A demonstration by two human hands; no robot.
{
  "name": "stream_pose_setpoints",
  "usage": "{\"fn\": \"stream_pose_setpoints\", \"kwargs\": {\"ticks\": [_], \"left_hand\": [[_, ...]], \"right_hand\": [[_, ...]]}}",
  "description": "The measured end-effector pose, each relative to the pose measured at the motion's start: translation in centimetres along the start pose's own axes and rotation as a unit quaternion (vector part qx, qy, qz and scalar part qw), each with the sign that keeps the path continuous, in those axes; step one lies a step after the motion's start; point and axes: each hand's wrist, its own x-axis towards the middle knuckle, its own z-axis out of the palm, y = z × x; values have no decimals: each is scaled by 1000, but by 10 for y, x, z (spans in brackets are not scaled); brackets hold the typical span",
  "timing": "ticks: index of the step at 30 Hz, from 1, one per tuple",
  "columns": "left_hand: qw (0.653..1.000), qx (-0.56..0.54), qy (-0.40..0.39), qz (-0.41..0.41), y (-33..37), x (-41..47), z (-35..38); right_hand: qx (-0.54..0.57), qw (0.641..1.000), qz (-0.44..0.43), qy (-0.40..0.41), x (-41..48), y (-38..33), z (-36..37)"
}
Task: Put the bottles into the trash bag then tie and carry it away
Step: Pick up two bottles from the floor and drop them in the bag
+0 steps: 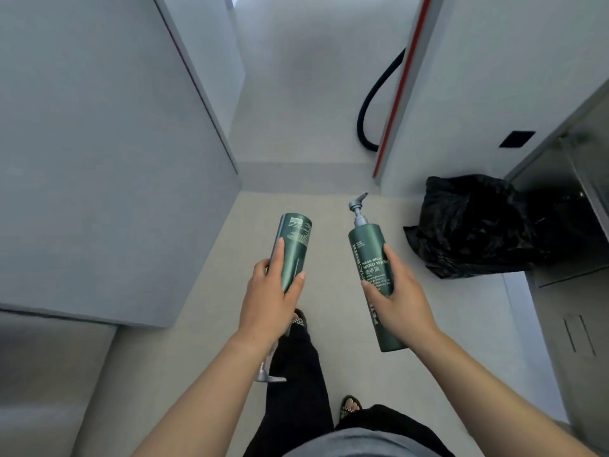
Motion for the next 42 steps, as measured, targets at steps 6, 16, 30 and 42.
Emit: {"fn": "stream_pose_setpoints", "kwargs": {"ticks": [6, 16, 30, 42], "left_hand": [[996, 0, -58, 66, 26, 121, 2], [968, 22, -184, 168, 80, 267, 35], [918, 40, -294, 264, 234, 379, 164], [869, 93, -359, 328, 347, 484, 355]], "right_hand": [[-17, 998, 27, 59, 83, -30, -13], [34, 962, 180, 205, 136, -10, -53], [80, 886, 332, 313, 214, 119, -152], [110, 831, 416, 351, 323, 277, -196]]}}
